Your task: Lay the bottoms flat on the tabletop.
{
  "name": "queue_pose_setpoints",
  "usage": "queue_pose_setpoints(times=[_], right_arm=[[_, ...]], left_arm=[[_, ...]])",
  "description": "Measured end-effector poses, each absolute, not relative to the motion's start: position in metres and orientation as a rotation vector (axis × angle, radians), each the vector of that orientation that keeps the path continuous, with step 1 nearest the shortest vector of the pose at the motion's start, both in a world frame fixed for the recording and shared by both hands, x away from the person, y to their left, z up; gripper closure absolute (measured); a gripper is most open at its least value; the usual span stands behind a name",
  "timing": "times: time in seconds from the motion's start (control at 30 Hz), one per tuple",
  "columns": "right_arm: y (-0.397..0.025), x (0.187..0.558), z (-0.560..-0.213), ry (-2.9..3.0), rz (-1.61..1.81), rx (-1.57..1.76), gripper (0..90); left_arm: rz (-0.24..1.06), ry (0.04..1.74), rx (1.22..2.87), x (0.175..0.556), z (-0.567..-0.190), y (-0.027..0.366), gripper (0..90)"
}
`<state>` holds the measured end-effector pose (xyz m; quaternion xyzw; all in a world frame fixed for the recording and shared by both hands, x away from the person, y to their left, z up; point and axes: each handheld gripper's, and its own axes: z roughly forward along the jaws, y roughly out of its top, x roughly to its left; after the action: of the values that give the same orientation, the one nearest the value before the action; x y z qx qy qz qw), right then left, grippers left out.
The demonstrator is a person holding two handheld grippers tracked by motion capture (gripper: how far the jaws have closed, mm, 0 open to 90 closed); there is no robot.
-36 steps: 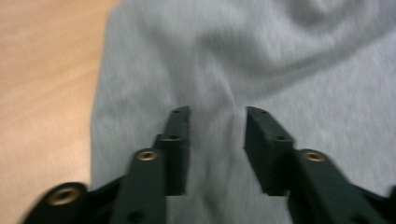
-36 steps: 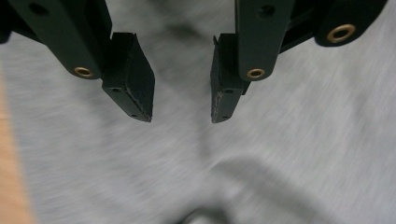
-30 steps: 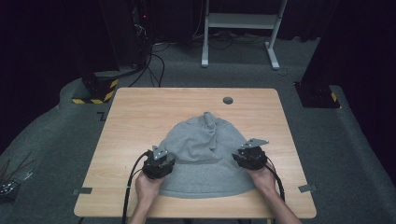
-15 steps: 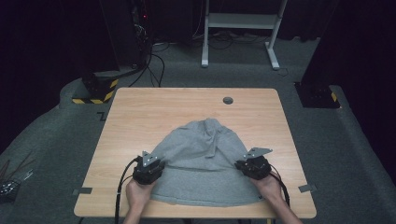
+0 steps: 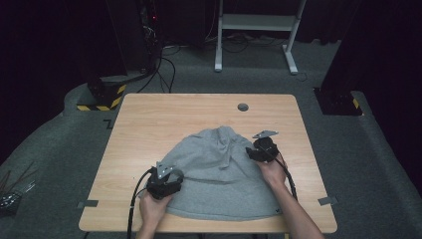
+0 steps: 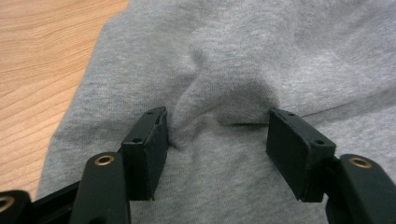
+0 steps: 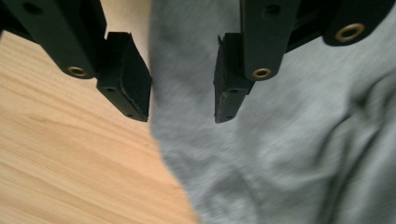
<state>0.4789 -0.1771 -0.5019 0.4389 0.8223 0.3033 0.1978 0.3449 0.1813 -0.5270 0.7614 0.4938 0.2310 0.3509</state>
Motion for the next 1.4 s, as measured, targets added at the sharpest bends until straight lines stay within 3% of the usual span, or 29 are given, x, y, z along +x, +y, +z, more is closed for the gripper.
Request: queue_pose_setpoints(times=[0.1,0.2,0.3,0.53,0.6,0.73,0.9,1.07,1.27,1.4], right_arm=[[-0.18,0.485,-0.509,2.309,0.839,1.277,59.9],[-0.182,0.484,-0.508,2.353,0.852,1.262,81.4],[-0.187,0.479,-0.5,2.34,0.818,1.193,86.4],[-0.24,0.474,-0.49,2.206,0.803,1.342,86.0],[-0.244,0.474,-0.497,2.241,0.791,1.388,80.5],[-0.227,0.463,-0.497,2.251,0.817,1.285,65.6],[-0.198,0.449,-0.488,2.297,0.958,1.161,64.0],[-0.175,0.443,-0.501,2.399,0.951,1.092,63.0],[-0.189,0.425,-0.515,2.449,0.947,1.026,60.1],[-0.207,0.416,-0.514,2.471,0.947,1.001,60.2]], left_arm=[[0.599,1.278,1.973,0.345,-0.527,0.181,38.7],[0.599,1.279,1.975,0.345,-0.527,0.181,38.7],[0.605,1.281,1.975,0.344,-0.527,0.181,38.9],[0.618,1.294,1.97,0.343,-0.527,0.18,39.5],[0.619,1.304,1.962,0.343,-0.527,0.178,39.6],[0.67,1.303,2.0,0.342,-0.524,0.172,38.3],[0.631,1.259,2.022,0.351,-0.517,0.158,38.3],[0.603,1.243,2.047,0.365,-0.517,0.144,38.5],[0.546,1.258,2.048,0.357,-0.521,0.145,38.1],[0.501,1.202,2.149,0.347,-0.514,0.132,38.7]])
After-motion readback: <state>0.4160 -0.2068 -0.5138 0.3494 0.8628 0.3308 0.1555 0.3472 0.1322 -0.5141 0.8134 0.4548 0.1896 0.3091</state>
